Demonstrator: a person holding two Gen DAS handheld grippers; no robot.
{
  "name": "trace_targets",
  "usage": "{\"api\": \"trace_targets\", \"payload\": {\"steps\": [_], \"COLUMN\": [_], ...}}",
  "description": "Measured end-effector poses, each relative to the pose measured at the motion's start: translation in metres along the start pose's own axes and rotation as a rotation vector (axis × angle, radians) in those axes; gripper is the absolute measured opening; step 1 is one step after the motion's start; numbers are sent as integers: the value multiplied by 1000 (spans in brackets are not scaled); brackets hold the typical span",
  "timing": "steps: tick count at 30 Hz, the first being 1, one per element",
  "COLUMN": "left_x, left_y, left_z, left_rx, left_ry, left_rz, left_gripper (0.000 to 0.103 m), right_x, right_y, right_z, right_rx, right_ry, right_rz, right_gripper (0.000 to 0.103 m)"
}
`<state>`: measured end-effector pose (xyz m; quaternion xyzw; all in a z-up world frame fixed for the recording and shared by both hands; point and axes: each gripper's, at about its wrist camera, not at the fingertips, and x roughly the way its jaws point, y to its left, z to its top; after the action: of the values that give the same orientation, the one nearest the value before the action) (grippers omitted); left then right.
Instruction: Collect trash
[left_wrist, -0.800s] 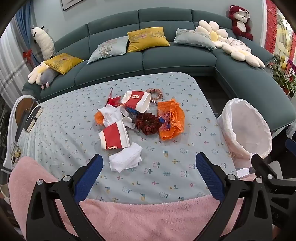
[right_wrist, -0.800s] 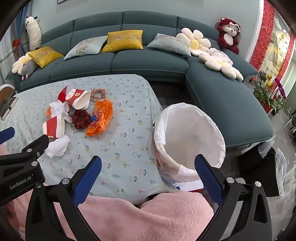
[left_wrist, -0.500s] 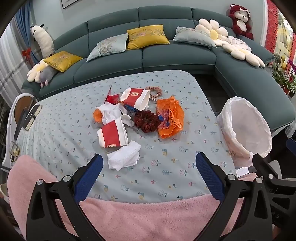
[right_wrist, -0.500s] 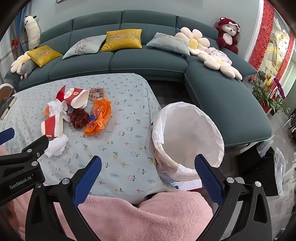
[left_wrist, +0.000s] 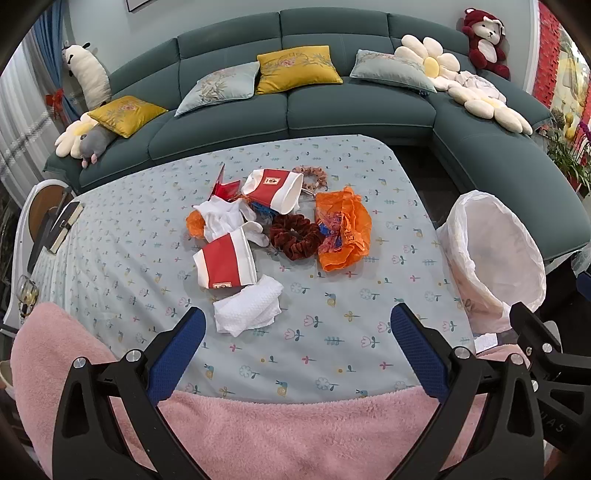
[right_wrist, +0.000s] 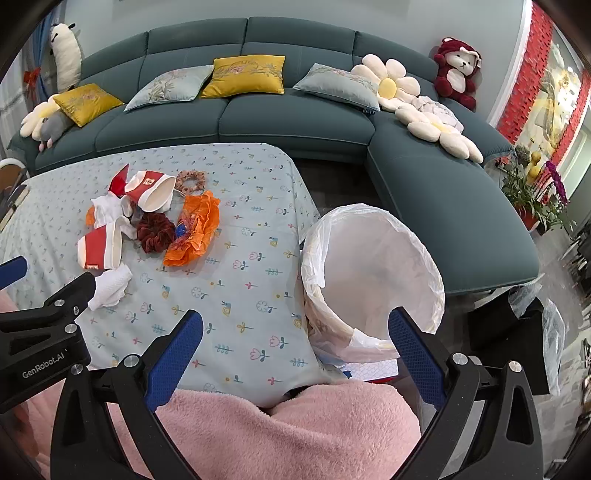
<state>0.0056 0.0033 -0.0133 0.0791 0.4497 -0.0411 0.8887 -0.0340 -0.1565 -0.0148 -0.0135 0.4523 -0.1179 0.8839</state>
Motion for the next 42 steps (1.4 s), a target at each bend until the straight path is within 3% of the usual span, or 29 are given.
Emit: {"api": "trace_targets", "payload": {"steps": [42], "left_x": [4], "left_y": [2], "left_z": [-1], "left_rx": [-22], "left_ry": [4], "left_rz": [-22], "left_gripper": [96], "right_x": [2], "right_y": [0], "right_z": [1], "right_rx": [-11], "right_ry": [-10], "right_rz": [-41], "right_gripper": [96]}}
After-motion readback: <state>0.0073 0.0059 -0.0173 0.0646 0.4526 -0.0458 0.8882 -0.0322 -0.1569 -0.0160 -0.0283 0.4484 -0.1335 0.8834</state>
